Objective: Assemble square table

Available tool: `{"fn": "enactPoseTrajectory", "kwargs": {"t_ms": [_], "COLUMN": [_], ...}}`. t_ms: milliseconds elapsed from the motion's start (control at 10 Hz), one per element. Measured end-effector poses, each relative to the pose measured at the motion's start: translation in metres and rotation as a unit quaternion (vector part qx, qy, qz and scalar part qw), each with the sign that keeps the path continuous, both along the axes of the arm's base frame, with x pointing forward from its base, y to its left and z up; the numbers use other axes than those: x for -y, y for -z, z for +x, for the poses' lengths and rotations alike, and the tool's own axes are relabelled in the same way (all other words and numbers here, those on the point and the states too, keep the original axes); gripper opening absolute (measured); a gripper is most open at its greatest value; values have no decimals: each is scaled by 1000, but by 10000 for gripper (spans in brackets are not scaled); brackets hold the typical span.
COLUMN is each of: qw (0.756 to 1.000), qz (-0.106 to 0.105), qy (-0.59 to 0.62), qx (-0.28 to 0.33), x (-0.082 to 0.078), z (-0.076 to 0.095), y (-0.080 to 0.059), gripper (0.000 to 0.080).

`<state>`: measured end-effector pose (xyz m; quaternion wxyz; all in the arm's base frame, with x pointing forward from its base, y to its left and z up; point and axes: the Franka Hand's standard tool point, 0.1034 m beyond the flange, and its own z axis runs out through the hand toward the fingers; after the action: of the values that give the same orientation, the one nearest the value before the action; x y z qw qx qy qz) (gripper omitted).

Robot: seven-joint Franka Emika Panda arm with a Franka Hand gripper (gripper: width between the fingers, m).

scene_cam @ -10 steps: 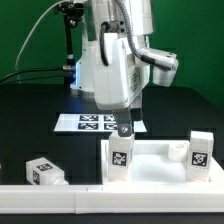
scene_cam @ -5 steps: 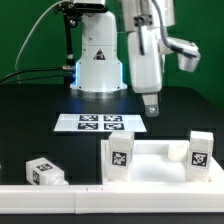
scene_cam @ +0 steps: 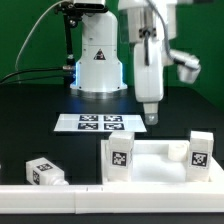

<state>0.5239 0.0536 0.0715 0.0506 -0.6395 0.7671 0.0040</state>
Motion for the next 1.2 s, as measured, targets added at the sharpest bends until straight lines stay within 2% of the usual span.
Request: {"fn": "enactPoseTrajectory", "kwargs": {"t_ms": [100, 200, 400, 500, 700, 800, 1000, 1100, 1200], "qw": [1000, 1000, 999, 999, 999, 999, 999, 999, 999], "qz": [-13, -18, -29, -31, -29, -29, -30, -30, -30], "qy": [-6, -7, -10, -11, -8, -12, -12, -12, -12], "qx": [-1, -16, -35, -40, -43, -43, -43, -44, -44], "x": [7, 5, -6, -11, -23, -22, -22, -22, -22], "z": [-18, -28, -37, -37, -32, -33, -33, -33, -33], "y": [19, 35, 59, 64, 65, 66, 66, 66, 67], "gripper": [649, 649, 649, 649, 621, 621, 322, 322, 170]}}
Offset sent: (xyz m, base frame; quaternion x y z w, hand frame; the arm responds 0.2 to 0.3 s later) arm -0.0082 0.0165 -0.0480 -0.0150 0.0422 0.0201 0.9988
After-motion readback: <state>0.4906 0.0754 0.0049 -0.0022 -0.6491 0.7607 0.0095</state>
